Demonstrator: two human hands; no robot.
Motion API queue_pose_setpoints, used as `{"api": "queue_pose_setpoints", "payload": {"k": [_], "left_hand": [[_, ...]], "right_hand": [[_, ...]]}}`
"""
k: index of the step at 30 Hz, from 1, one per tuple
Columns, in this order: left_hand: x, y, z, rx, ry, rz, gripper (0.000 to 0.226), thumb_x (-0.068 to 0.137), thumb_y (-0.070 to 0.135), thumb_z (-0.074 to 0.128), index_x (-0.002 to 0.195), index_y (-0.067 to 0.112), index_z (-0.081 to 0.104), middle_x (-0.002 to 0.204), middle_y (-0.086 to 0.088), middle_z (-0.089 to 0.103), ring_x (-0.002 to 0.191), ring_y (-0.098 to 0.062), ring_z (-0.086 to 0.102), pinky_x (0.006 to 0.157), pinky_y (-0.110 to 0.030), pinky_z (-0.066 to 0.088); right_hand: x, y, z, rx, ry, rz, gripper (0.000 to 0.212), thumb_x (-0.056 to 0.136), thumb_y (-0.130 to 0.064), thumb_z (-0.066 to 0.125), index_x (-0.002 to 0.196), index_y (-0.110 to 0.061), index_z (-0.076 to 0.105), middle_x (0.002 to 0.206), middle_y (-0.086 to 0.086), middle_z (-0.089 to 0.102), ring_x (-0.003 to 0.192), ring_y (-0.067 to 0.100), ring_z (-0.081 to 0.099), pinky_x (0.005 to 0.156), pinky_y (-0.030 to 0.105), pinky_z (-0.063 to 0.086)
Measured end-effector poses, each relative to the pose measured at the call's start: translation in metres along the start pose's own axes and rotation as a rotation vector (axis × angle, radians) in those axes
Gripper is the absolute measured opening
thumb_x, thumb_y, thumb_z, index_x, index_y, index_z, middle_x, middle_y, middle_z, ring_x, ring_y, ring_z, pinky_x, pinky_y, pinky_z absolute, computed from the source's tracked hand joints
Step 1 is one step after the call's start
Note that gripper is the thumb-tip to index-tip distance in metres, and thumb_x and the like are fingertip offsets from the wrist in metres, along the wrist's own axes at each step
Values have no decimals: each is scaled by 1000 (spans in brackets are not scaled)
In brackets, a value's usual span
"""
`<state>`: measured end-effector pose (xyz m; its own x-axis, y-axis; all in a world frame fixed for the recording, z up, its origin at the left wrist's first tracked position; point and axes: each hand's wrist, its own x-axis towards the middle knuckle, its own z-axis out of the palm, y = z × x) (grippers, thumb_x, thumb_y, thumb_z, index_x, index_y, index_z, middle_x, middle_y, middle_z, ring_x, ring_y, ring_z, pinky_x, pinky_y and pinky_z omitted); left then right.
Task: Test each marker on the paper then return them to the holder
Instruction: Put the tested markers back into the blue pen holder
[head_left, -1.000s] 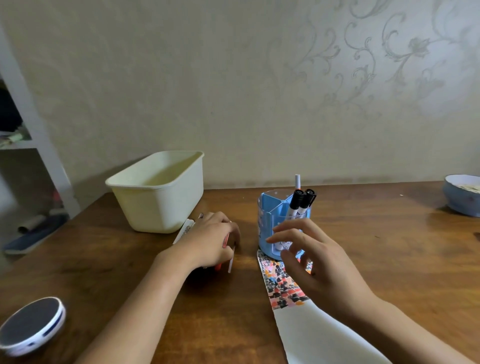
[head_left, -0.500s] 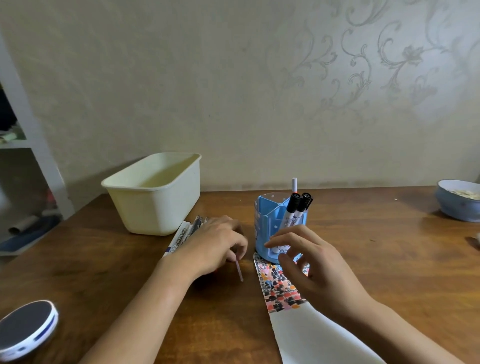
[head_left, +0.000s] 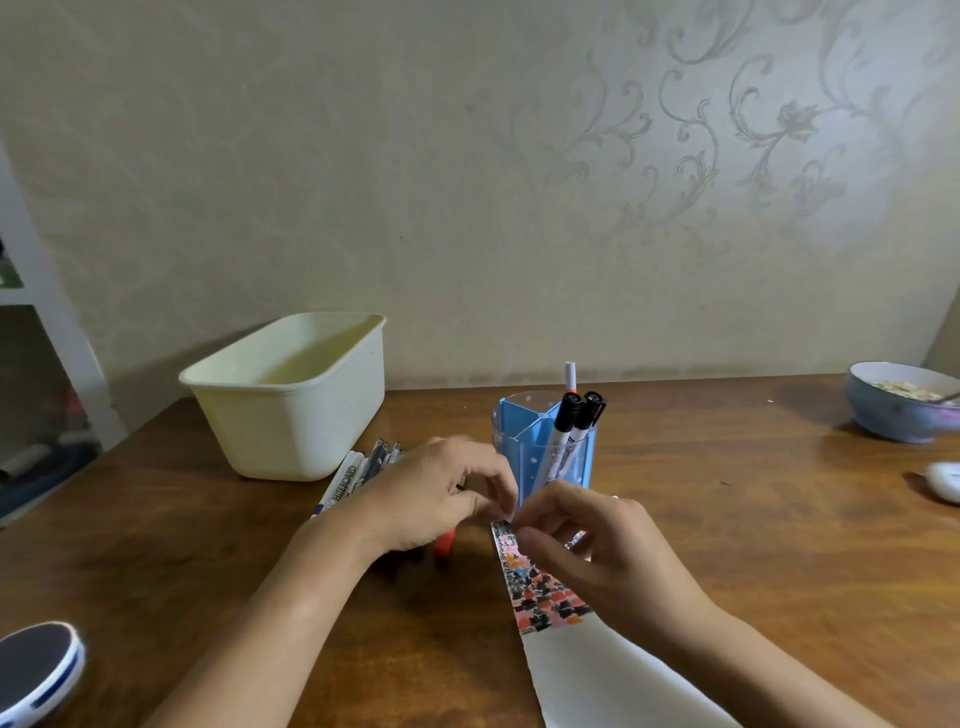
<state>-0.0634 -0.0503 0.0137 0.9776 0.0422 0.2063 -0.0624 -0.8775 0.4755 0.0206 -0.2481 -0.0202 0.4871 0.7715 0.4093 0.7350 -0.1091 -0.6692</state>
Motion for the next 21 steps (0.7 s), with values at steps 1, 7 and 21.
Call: {"api": "queue_pose_setpoints", "payload": {"k": [1,7,21], "left_hand": [[-1,2,-2,-23,-1,-6,36,88,7,71,81,42,67,87,29,63,96,6,57,79,-11,41],[-7,-2,-20,-100,42,-107,18,84,18,77,88,36,77,88,34,65,97,6,55,91,-31,43],[-5,3,-17,-228,109,34,15,89,40,68,98,31,75,94,17,72,100,-5,65,96,-36,47]], "right_hand": [[0,0,-1,-17,19,2,5,92,-26,71,93,-30,70,82,-16,72,81,4,69,66,17,53],[1,-3,-13,-14,79,56,11,91,-19,69,95,-29,70,80,-14,73,77,2,71,71,23,60],[2,-11,-23,-144,-66,64,7,95,-30,65,98,-27,71,81,-12,74,74,-1,70,74,26,60]]}}
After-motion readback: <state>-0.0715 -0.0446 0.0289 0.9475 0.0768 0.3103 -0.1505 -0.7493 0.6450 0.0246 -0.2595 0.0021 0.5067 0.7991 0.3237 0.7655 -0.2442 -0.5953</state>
